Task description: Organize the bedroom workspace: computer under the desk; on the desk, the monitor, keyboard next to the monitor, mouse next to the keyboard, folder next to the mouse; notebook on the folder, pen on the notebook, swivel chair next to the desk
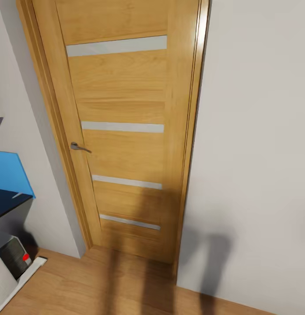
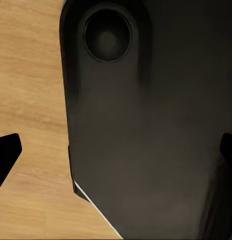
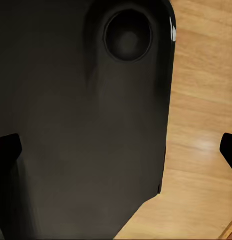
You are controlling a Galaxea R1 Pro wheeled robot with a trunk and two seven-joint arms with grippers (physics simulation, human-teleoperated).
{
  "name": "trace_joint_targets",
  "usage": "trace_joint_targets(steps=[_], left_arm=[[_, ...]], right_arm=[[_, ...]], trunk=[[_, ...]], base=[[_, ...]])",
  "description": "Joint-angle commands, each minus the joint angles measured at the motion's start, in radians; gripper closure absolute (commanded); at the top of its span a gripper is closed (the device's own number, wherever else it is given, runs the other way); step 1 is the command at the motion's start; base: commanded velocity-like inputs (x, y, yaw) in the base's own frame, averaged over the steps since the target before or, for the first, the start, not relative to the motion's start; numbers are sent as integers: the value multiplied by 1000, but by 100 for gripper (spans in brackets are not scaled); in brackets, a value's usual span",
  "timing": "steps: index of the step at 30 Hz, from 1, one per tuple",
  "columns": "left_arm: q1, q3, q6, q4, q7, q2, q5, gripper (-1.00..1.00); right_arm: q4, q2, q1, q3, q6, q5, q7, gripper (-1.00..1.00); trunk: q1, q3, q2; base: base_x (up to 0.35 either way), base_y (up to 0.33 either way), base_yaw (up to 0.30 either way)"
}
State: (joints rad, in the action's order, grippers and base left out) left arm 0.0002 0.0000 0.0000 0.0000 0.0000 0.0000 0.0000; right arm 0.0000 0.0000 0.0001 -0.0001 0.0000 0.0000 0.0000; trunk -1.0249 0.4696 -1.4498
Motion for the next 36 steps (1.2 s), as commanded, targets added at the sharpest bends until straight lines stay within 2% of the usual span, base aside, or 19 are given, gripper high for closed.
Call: trace_joint_targets(steps=[1,5,11,28,29,36], left_arm=[[0,0,0,0,0,0,0,-100],[-8,-2,-5,-20,-12,-23,-2,-100],[-8,-3,-5,-24,-12,-46,-3,-100],[-8,-3,-5,-25,-12,-48,-5,-100],[-8,-2,-5,-25,-12,-48,-4,-100],[-8,-1,-5,-26,-12,-48,-2,-100]], right_arm=[[0,0,0,0,0,0,0,-100],[-9,23,-5,1,-9,6,-1,-100],[-9,24,-5,-5,-8,5,-1,-100],[-9,24,-5,-2,-24,5,0,-100],[-8,23,-5,1,-89,6,2,-100],[-8,20,-5,2,-124,7,2,-100]], trunk=[[0,0,0],[0,0,0],[23,-18,42],[88,-72,161],[92,-75,168],[119,-97,217]], base=[[0,0,0],[0,0,0],[0,0,0],[0,0,0],[0,0,0],[0,0,133]])
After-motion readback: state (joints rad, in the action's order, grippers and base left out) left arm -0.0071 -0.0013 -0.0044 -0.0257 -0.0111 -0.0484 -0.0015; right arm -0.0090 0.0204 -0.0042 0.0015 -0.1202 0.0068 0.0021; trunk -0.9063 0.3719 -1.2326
